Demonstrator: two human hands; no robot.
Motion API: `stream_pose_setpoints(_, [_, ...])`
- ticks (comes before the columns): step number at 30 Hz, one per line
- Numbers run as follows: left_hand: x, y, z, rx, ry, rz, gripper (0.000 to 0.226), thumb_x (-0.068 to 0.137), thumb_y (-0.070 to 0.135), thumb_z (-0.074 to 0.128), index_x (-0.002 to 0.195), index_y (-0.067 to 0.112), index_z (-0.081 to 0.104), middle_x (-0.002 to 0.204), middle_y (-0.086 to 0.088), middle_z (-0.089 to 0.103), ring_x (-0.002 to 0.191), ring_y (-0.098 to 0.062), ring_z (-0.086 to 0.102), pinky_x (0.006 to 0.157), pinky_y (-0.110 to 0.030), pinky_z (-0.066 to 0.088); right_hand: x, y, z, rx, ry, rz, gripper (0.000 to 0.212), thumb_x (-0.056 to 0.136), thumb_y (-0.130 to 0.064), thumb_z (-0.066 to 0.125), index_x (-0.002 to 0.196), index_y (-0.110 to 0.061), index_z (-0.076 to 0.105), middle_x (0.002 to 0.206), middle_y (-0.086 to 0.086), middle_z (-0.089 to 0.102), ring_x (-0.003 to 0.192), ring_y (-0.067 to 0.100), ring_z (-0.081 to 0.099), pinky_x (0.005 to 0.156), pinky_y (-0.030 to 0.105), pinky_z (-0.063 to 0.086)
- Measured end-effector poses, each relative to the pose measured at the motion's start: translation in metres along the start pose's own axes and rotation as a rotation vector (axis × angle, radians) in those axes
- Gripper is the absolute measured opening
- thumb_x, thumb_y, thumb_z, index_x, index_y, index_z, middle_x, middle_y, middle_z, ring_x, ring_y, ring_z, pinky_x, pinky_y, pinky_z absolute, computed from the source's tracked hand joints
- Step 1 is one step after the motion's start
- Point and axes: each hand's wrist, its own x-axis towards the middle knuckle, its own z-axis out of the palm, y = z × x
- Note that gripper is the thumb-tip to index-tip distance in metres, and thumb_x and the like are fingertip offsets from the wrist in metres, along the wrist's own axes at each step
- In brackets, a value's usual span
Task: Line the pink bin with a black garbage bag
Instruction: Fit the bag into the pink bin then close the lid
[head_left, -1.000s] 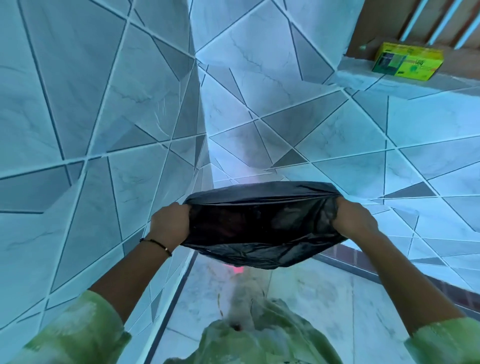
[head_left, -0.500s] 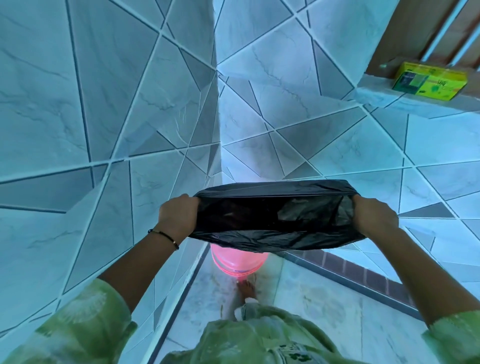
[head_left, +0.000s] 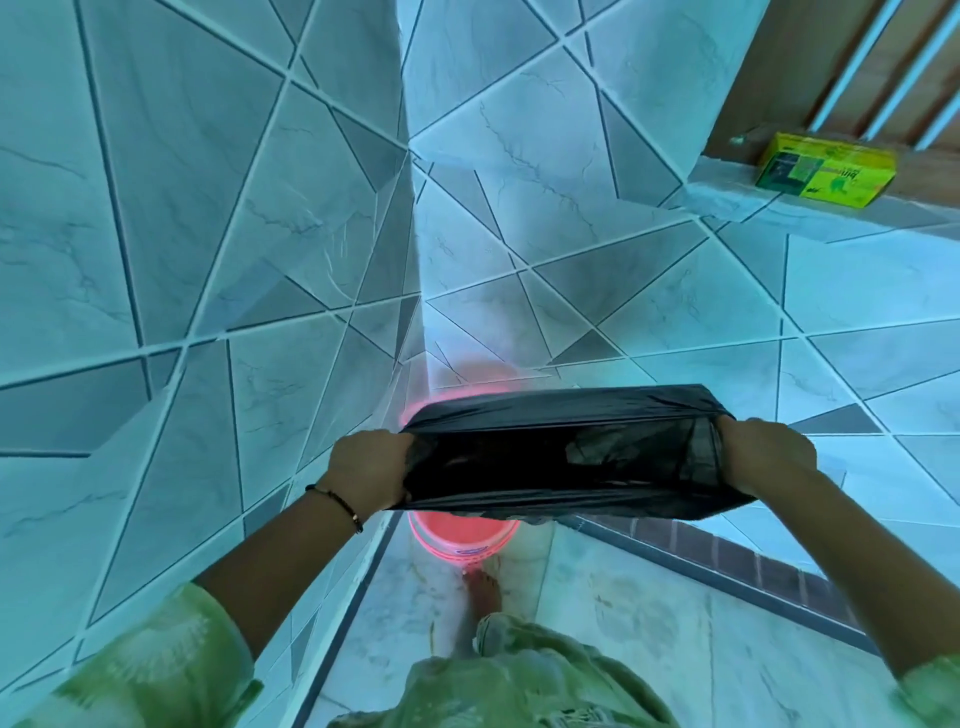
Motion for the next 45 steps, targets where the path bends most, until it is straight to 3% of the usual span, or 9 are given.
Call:
stream_pose_setpoints(5, [0.009,-0.005,0.030,0.076,-0.094,-0.040,0.028,0.088,0.030,0.050,0.113,0.019,0.059,0.108,-0.006,0.067,0.102,-0.028,0.064,0.073,-0.029,0.045,0.007,-0.016,0.015,-0.054,-0.099,-0.022,0.032,0.091,-0.022,0.039,0.120,-0.023,0.054,0.115,0.002,0.061,0.108,0.023,0.059,0.075,0.030,0.043])
stream_pose_setpoints(8, [0.018,-0.016,0.046,0.101,-0.205,-0.101,0.027,0.090,0.025,0.047,0.112,0.016,0.060,0.112,-0.005,0.067,0.105,-0.026,0.063,0.080,-0.030,0.049,0.018,-0.038,0.024,-0.063,-0.211,-0.065,0.032,0.092,-0.017,0.039,0.118,-0.018,0.059,0.121,0.001,0.061,0.113,0.022,0.058,0.087,0.030,0.045])
stream_pose_setpoints(13, [0.036,-0.034,0.057,0.019,-0.228,-0.241,0.027,0.088,0.017,0.048,0.114,0.015,0.057,0.113,-0.004,0.065,0.106,-0.024,0.063,0.083,-0.032,0.050,0.045,-0.075,0.043,0.026,-0.163,-0.157,0.027,0.088,-0.015,0.043,0.110,-0.016,0.059,0.110,0.002,0.064,0.101,0.024,0.063,0.078,0.030,0.047])
stream_pose_setpoints(20, [0.072,-0.053,0.099,-0.086,-0.330,-0.341,0.029,0.087,0.018,0.051,0.116,0.014,0.052,0.113,-0.008,0.057,0.102,-0.025,0.062,0.079,-0.032,0.049,0.095,-0.120,0.075,0.130,-0.281,-0.153,0.026,0.085,-0.022,0.046,0.108,-0.016,0.054,0.102,0.003,0.061,0.097,0.027,0.062,0.076,0.034,0.050])
stream_pose_setpoints(25, [0.104,-0.055,0.132,-0.149,-0.411,-0.387,0.027,0.088,0.019,0.050,0.115,0.013,0.051,0.112,-0.009,0.055,0.100,-0.024,0.061,0.076,-0.030,0.047,0.130,-0.147,0.100,0.145,-0.364,-0.189,0.028,0.087,-0.019,0.050,0.115,-0.017,0.053,0.114,0.007,0.052,0.107,0.029,0.058,0.081,0.037,0.049])
stream_pose_setpoints(32, [0.141,-0.050,0.191,-0.185,-0.509,-0.442,0.022,0.088,0.016,0.048,0.110,0.013,0.052,0.110,-0.007,0.053,0.097,-0.024,0.062,0.071,-0.029,0.043,0.169,-0.180,0.153,0.157,-0.435,-0.170,0.026,0.090,-0.017,0.050,0.115,-0.023,0.055,0.126,0.007,0.048,0.095,0.028,0.066,0.080,0.038,0.052])
stream_pose_setpoints(38, [0.160,-0.033,0.246,-0.312,-0.510,-0.486,0.025,0.087,0.015,0.049,0.112,0.013,0.053,0.110,-0.009,0.054,0.097,-0.029,0.062,0.077,-0.035,0.048,0.204,-0.210,0.214,0.377,-0.553,-0.213,0.031,0.087,-0.008,0.049,0.113,-0.016,0.063,0.111,0.010,0.066,0.095,0.029,0.064,0.083,0.039,0.054])
stream_pose_setpoints(41, [0.169,-0.026,0.271,-0.432,-0.425,-0.529,0.026,0.085,0.016,0.052,0.110,0.019,0.060,0.109,-0.010,0.055,0.094,-0.034,0.062,0.080,-0.039,0.049,0.213,-0.221,0.241,0.616,-0.493,-0.120,0.034,0.086,-0.004,0.053,0.109,-0.023,0.070,0.101,0.009,0.071,0.085,0.028,0.065,0.076,0.035,0.054])
stream_pose_setpoints(45, [0.175,-0.025,0.299,-0.492,-0.387,-0.589,0.027,0.085,0.019,0.055,0.111,0.018,0.062,0.123,-0.010,0.051,0.089,-0.040,0.062,0.079,-0.044,0.050,0.220,-0.231,0.271,0.679,-0.456,-0.013,0.016,0.082,-0.004,0.058,0.094,-0.005,0.069,0.084,0.016,0.067,0.068,0.029,0.057,0.068,0.034,0.048])
